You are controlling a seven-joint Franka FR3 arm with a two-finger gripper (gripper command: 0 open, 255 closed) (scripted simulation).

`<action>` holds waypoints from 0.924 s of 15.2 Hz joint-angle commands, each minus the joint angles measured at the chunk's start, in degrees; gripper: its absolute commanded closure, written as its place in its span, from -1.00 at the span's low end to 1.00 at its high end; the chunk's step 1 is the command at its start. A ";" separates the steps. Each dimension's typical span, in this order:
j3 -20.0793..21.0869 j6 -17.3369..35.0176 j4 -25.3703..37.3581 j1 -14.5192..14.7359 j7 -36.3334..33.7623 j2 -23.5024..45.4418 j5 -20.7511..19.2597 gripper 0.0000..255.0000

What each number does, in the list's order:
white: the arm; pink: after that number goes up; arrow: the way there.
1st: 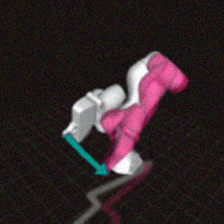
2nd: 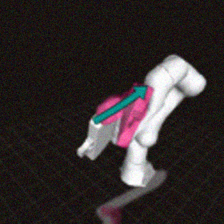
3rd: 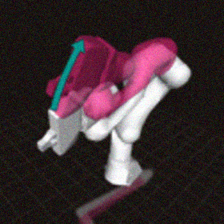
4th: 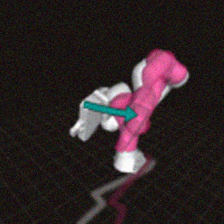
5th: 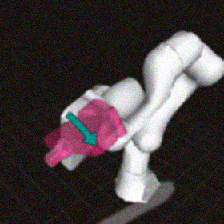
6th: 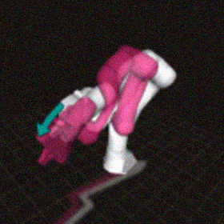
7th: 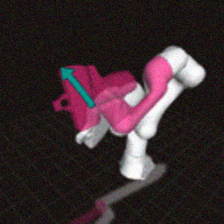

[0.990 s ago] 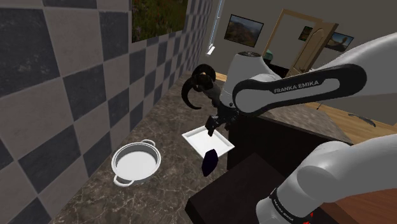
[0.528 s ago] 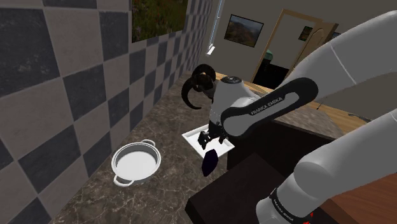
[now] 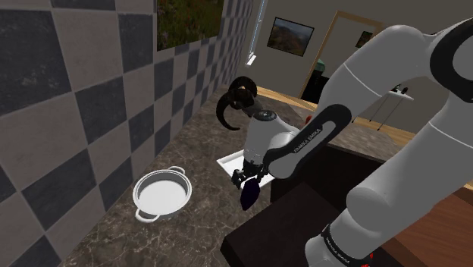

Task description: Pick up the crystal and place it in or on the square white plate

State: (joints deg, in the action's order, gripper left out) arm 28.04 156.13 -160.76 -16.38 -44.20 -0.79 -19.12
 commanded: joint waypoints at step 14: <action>-1.56 2.60 0.66 -0.82 -6.10 4.45 -8.62 1.00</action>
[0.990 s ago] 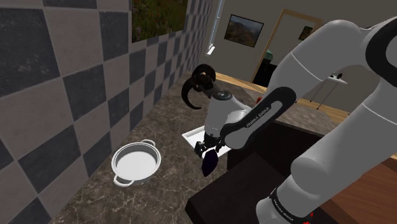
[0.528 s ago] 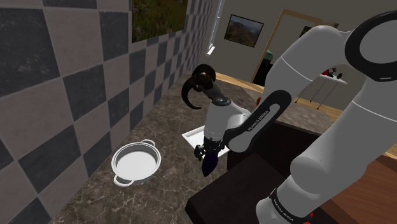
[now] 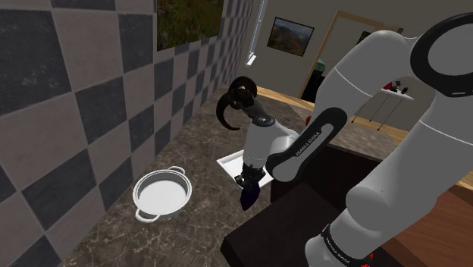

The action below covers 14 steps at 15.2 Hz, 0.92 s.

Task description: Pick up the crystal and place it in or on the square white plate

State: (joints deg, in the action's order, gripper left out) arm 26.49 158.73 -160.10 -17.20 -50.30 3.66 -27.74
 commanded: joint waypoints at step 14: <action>-14.13 13.33 1.58 -3.08 -56.85 2.22 -66.23 -1.00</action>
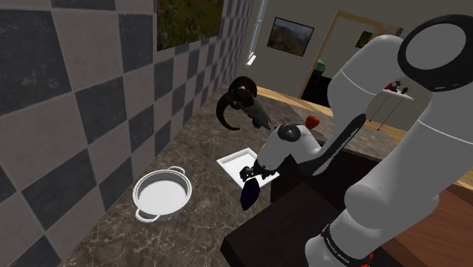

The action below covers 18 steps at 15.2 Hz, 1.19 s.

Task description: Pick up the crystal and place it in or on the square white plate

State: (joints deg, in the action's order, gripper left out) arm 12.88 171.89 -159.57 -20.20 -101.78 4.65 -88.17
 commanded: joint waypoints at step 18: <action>-0.32 -1.64 6.27 -0.53 -17.10 8.74 -18.30 1.00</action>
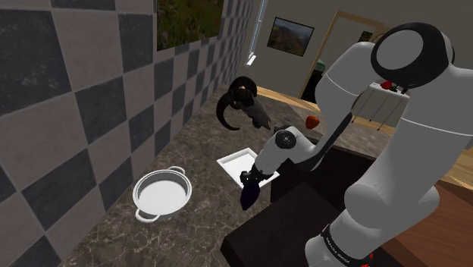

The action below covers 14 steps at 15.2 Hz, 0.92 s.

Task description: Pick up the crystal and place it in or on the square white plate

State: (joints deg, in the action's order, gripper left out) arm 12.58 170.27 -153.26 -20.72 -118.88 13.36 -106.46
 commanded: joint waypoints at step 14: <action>-0.30 2.68 -7.71 0.16 25.68 -11.79 26.30 1.00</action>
State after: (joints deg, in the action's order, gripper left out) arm 12.11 172.68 -159.75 -20.47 -97.26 3.30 -84.44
